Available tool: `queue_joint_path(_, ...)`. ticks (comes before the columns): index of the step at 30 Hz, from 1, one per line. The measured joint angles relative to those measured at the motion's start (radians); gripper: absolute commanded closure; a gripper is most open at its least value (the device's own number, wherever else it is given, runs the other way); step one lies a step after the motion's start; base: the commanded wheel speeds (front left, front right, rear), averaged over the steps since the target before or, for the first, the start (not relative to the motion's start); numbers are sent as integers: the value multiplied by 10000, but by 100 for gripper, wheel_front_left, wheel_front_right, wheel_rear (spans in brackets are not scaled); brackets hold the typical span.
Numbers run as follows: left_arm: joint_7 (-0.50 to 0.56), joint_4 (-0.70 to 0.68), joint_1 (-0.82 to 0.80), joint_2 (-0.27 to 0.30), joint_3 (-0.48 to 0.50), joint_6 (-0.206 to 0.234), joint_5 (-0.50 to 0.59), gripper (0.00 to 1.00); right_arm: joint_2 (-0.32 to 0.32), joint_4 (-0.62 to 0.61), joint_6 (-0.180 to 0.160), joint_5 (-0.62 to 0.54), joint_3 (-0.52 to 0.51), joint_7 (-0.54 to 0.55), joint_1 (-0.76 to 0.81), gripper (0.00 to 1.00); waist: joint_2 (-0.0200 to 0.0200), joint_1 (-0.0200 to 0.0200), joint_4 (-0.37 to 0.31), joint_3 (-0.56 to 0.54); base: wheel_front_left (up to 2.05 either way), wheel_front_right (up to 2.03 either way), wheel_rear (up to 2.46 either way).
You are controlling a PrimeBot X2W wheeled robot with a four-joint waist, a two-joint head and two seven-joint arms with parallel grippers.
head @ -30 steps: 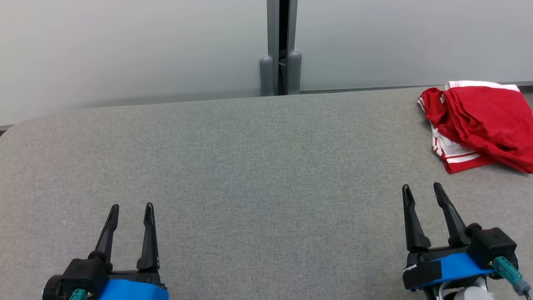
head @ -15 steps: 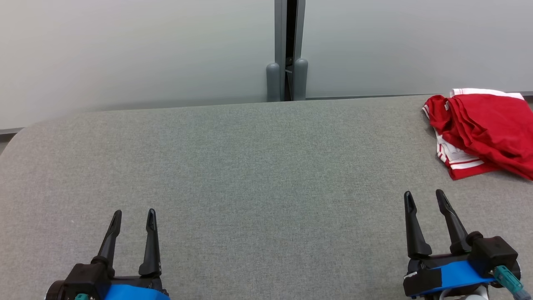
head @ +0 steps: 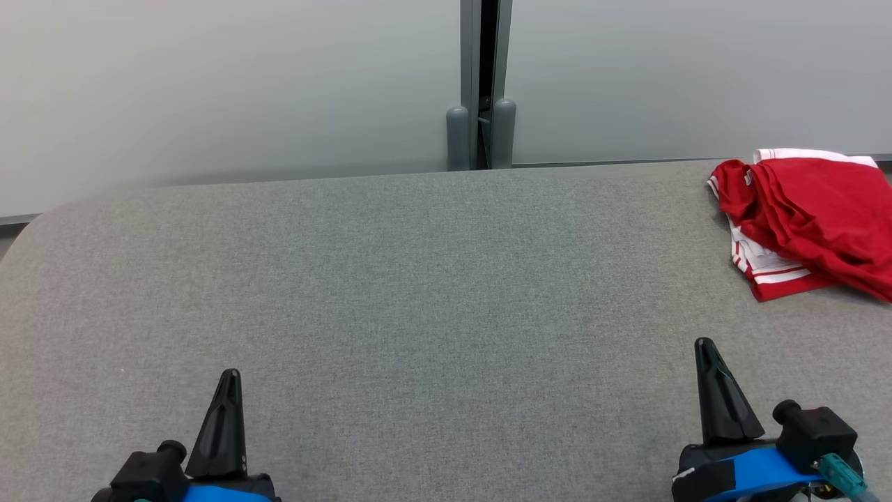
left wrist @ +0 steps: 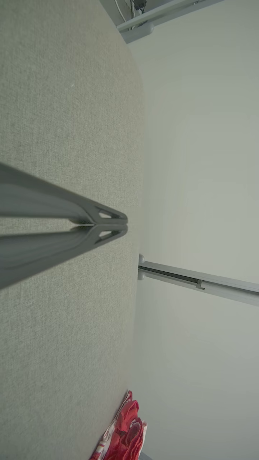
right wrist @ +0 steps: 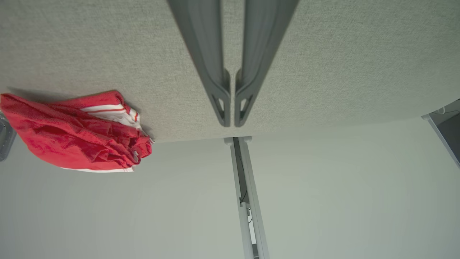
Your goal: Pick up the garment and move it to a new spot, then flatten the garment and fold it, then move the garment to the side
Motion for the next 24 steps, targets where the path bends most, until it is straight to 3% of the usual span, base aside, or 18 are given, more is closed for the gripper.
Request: queue_joint_path(24, 1116, 161, -85, -10, 401, -253, -4215, 100, 19, 138, 0, 4362, -314, 1127, -35, 100, 0, 0, 35, -63, 0, 0, 0)
